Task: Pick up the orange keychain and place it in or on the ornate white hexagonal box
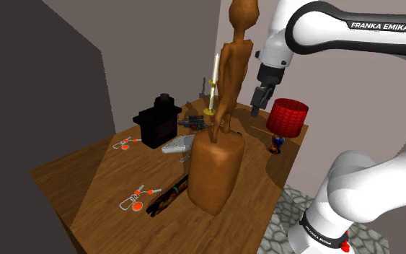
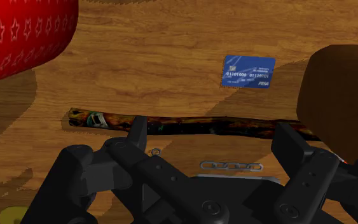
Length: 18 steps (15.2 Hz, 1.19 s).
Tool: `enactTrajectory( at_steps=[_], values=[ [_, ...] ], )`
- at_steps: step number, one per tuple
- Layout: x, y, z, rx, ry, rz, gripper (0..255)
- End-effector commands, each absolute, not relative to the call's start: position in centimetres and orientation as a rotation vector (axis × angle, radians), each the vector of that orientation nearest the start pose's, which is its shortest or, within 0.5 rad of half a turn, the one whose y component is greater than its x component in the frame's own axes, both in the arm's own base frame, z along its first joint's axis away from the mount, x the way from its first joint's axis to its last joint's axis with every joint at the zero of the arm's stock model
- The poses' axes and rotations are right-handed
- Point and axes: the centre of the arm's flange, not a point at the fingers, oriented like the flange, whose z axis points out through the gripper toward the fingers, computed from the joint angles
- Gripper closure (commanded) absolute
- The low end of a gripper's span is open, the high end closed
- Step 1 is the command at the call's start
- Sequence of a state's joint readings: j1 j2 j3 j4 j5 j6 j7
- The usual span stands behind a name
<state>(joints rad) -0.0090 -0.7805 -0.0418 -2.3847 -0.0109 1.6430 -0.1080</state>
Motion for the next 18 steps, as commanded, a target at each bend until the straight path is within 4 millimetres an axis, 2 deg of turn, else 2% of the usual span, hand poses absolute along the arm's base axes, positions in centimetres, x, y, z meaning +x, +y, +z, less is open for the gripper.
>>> enactTrajectory(
  at_steps=[1, 18],
  values=[
    [31.4, -2.1, 58.1, -3.123, -0.108, -0.062, 0],
    [37.5, 17.6, 48.6, -3.133, 0.087, -0.027, 0]
  ],
)
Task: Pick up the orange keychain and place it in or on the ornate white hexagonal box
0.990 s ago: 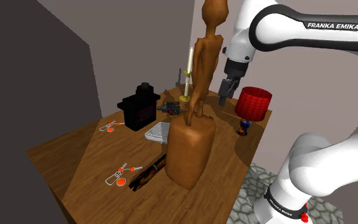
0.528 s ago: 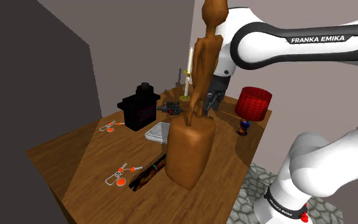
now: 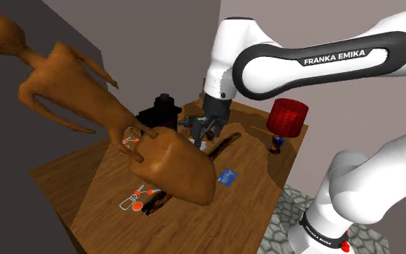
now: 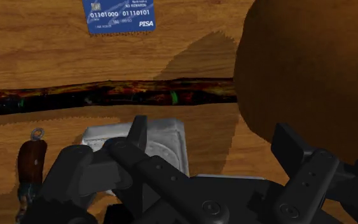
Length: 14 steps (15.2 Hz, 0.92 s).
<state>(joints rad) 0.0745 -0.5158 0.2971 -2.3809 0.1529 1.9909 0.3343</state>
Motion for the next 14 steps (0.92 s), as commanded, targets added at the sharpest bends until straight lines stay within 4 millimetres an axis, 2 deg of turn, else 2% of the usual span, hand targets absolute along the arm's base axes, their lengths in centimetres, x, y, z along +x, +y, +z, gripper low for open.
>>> enactTrajectory(
  at_steps=[1, 14],
  values=[
    [37.9, 18.7, 48.1, -3.134, 0.098, -0.025, 0],
    [44.0, 33.1, 40.6, -3.132, 0.247, 0.003, 0]
  ],
)
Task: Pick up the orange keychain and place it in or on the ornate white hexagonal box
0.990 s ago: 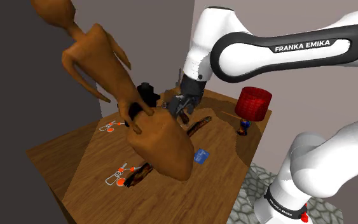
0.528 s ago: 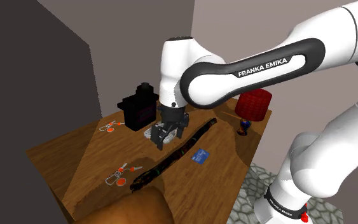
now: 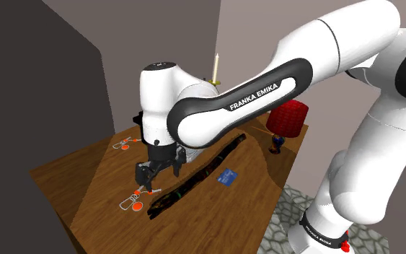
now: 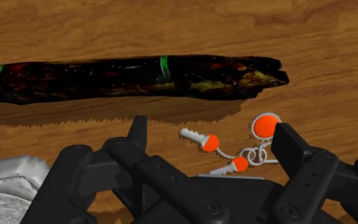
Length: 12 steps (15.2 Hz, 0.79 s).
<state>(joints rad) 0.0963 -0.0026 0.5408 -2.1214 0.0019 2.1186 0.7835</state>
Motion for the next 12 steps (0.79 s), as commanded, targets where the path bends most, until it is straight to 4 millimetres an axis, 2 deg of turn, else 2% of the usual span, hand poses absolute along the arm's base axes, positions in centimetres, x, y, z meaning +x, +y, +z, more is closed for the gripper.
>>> enactTrajectory(
  at_steps=[1, 6, 12],
  values=[
    [44.6, 34.2, 40.0, -3.132, 0.259, 0.005, 0],
    [47.1, 39.2, 37.3, -3.129, 0.313, 0.015, 0],
    [47.1, 39.2, 34.1, -3.129, 0.313, 0.015, 0]
  ],
)
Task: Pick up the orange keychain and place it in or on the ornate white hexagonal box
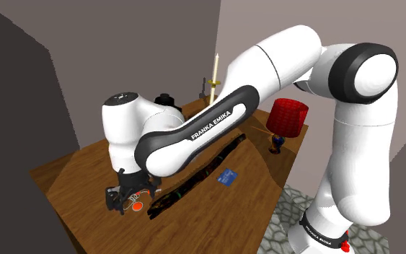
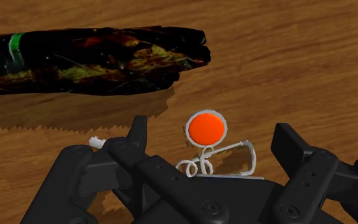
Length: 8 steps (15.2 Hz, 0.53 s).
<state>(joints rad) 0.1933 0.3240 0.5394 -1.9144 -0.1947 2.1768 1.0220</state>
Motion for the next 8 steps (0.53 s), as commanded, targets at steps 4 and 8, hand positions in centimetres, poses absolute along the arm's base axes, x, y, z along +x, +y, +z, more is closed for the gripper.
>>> enactTrajectory(
  at_steps=[4, 8],
  values=[
    [47.09, 39.18, 33.26, -3.129, 0.313, 0.015, 0],
    [47.09, 39.18, 33.26, -3.129, 0.313, 0.015, 0]
  ],
)
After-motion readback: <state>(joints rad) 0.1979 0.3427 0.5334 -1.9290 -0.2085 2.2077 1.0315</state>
